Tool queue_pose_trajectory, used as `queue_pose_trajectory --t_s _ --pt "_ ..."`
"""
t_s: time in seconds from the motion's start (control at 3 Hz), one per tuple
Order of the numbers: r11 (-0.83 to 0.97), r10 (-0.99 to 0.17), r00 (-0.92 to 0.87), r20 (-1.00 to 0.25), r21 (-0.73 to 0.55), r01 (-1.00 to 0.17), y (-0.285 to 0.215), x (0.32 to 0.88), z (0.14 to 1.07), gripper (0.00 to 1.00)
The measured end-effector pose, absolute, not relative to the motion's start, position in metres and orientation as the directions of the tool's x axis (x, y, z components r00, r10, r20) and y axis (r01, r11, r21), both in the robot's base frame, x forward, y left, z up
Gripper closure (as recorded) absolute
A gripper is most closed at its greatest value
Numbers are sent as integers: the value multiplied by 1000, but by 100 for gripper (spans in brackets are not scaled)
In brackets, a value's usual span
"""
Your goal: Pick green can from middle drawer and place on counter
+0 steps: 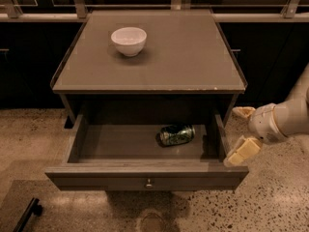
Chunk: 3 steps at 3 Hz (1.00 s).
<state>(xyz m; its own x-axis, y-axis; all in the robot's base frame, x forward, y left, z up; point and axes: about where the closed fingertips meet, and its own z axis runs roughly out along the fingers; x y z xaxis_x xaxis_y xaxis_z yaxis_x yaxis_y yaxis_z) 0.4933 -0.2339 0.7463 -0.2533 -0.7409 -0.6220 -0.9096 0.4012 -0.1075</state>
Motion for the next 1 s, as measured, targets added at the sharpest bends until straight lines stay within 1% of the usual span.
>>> queue_pose_trajectory --t_s 0.67,1.0 --pt "418 -721 -209 -661 -174 -892 -222 538 732 0" --pt "419 -720 -209 -662 -174 -891 -223 539 731 0"
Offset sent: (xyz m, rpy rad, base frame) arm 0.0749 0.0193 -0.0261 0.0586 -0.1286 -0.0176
